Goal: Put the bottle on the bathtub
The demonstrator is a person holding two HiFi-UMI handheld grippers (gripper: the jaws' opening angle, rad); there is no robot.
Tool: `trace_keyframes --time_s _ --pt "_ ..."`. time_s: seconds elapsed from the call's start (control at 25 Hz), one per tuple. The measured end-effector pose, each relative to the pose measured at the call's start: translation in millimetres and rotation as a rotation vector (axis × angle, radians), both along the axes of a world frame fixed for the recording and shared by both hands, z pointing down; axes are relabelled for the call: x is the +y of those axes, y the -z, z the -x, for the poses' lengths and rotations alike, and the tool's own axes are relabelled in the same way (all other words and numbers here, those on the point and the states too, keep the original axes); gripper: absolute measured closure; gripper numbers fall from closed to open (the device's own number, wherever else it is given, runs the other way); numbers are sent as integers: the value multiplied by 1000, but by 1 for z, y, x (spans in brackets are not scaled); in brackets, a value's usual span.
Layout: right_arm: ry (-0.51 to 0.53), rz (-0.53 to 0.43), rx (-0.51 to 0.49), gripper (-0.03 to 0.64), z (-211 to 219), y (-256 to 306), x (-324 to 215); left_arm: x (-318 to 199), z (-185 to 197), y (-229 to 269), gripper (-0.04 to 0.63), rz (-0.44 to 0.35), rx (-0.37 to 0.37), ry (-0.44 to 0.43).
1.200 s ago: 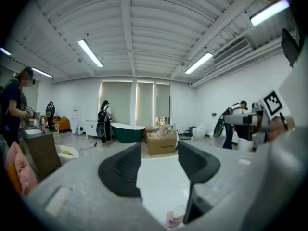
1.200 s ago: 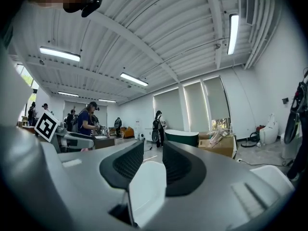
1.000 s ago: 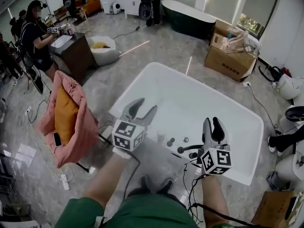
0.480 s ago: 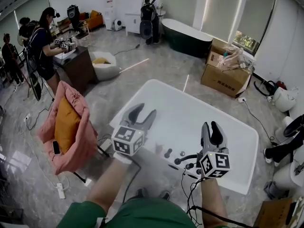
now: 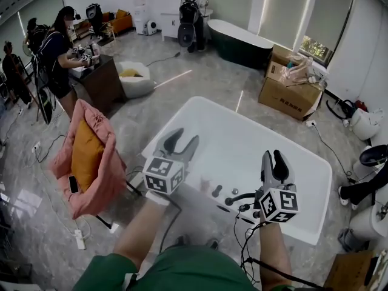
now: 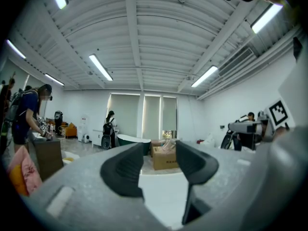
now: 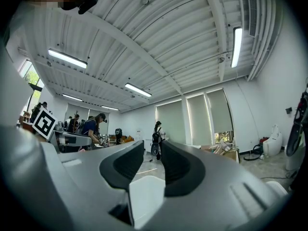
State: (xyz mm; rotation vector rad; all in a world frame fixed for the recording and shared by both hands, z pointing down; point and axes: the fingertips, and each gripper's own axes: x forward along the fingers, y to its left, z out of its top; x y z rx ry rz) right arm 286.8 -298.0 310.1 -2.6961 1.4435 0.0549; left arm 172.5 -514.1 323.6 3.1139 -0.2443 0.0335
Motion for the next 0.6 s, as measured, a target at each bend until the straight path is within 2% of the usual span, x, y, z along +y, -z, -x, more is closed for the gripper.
trace_keyframes --time_s 0.6 --pt "-14 9 -18 509 -19 -10 -9 -4 -24 -17 387 12 -28 -41"
